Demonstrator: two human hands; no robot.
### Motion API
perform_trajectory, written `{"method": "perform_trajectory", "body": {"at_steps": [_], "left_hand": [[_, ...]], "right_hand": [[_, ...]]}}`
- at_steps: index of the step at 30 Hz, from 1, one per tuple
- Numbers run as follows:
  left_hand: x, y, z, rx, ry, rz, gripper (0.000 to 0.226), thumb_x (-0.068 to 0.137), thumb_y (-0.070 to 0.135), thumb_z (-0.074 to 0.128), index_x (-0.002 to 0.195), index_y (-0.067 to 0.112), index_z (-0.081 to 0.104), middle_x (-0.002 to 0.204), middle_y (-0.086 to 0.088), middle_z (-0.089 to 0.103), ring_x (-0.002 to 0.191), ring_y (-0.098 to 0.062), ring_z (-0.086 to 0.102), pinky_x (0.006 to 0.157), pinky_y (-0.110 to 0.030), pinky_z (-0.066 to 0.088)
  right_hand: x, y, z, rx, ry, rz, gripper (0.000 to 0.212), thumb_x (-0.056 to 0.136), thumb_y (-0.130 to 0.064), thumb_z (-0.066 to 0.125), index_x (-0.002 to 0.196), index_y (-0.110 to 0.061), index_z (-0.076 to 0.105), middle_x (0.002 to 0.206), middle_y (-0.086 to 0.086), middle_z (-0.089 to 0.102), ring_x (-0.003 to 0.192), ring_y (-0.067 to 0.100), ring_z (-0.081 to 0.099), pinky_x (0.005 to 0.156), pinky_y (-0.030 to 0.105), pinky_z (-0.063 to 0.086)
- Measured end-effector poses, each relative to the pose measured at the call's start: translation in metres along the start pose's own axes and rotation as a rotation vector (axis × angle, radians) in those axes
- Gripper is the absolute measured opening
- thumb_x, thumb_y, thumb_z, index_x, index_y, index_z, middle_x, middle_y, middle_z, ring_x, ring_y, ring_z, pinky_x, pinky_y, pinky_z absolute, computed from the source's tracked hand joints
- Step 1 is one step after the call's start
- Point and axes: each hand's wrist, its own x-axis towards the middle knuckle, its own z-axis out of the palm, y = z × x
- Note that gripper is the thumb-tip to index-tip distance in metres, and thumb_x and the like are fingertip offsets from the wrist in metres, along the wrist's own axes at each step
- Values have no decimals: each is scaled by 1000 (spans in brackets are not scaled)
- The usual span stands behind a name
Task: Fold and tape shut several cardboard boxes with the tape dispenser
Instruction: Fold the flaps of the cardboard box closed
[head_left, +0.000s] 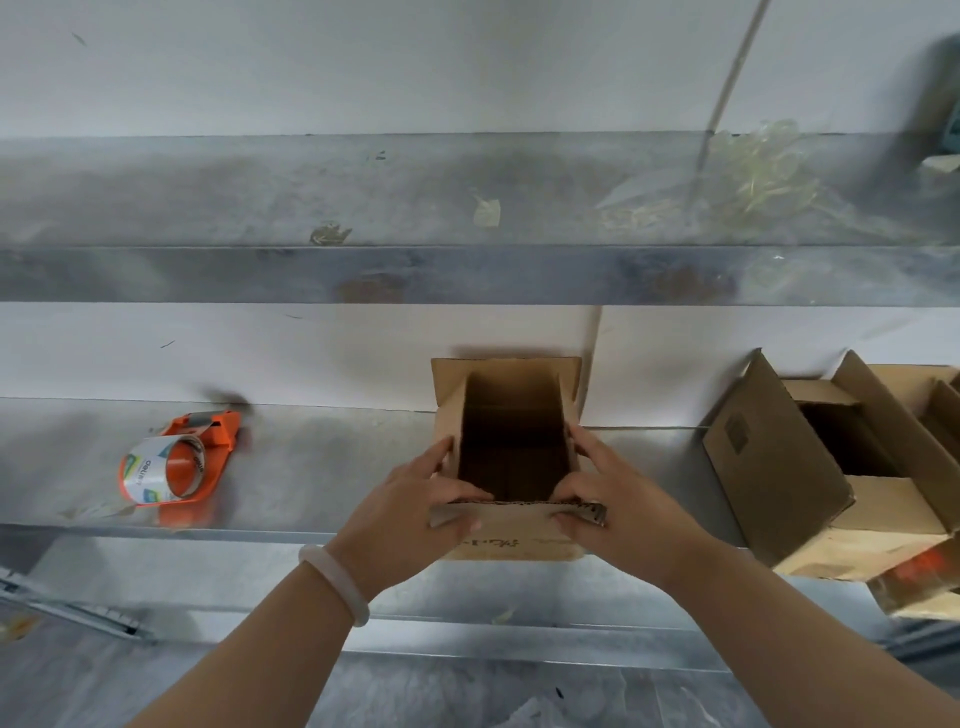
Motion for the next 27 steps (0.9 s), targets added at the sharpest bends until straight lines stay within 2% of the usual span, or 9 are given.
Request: {"method": "perform_trajectory", "body": {"at_steps": [3, 6, 9, 12, 16, 18, 20, 23, 27], "left_hand": [[0, 3, 0, 0, -30, -17, 51, 94, 35, 60, 140, 44, 41, 137, 21, 43, 123, -7, 47, 98, -17, 41], [-1, -9, -1, -99, -46, -72, 63, 91, 33, 66, 145, 40, 35, 134, 18, 53, 121, -6, 52, 99, -23, 47], [0, -19, 0, -268, -51, -187, 58, 88, 32, 69, 140, 36, 45, 127, 20, 58, 119, -4, 55, 99, -25, 49], [4, -25, 5, -185, -35, -226, 35, 87, 42, 66, 122, 34, 63, 116, 16, 62, 107, -6, 58, 92, -28, 51], [8, -27, 17, -247, 103, -319, 31, 85, 49, 66, 108, 27, 64, 105, 9, 64, 95, -11, 60, 78, -23, 51], [11, -24, 22, -265, 166, -345, 39, 86, 43, 68, 119, 25, 57, 109, 9, 62, 98, -11, 58, 81, -24, 50], [14, -25, 25, -248, 185, -353, 54, 85, 41, 70, 132, 25, 49, 116, 8, 58, 104, -14, 56, 87, -28, 51], [19, -31, 27, -189, 190, -340, 73, 81, 43, 73, 143, 32, 37, 126, 8, 51, 112, -16, 51, 97, -40, 51], [25, -37, 28, -220, 148, -359, 97, 80, 41, 76, 153, 34, 13, 142, 8, 39, 126, -18, 43, 105, -46, 44]], "right_hand": [[2, 1, 6, 16, -31, 9, 35, 91, -42, 61, 124, -51, 54, 152, -24, 25, 119, 3, 49, 96, 23, 48], [-1, 3, 5, 175, -76, 112, 59, 90, -35, 66, 134, -58, 35, 134, -26, 52, 118, -2, 53, 97, 23, 48], [-1, 6, 5, 309, -58, 250, 42, 87, -36, 70, 116, -57, 48, 115, -27, 61, 105, -3, 60, 84, 18, 54], [3, 10, 8, 364, -46, 337, 19, 88, -39, 68, 103, -46, 59, 101, -17, 66, 89, 2, 63, 64, 15, 52], [11, 7, 12, 444, 18, 433, 20, 89, -38, 68, 103, -43, 54, 98, -19, 64, 88, 2, 60, 55, 10, 47], [15, 6, 14, 450, 50, 470, 35, 86, -36, 72, 114, -36, 52, 105, -15, 62, 94, 6, 59, 61, 14, 50], [20, 9, 16, 348, 69, 471, 55, 82, -38, 76, 128, -32, 46, 117, -12, 59, 107, 13, 56, 82, 28, 55], [28, 14, 15, 185, 34, 451, 103, 74, -44, 81, 152, -34, 16, 148, -4, 41, 133, 20, 42, 109, 46, 41], [46, 20, 6, 135, 18, 395, 138, 68, -38, 87, 148, -38, -25, 163, -5, 9, 147, 21, 22, 114, 39, 27]]}}
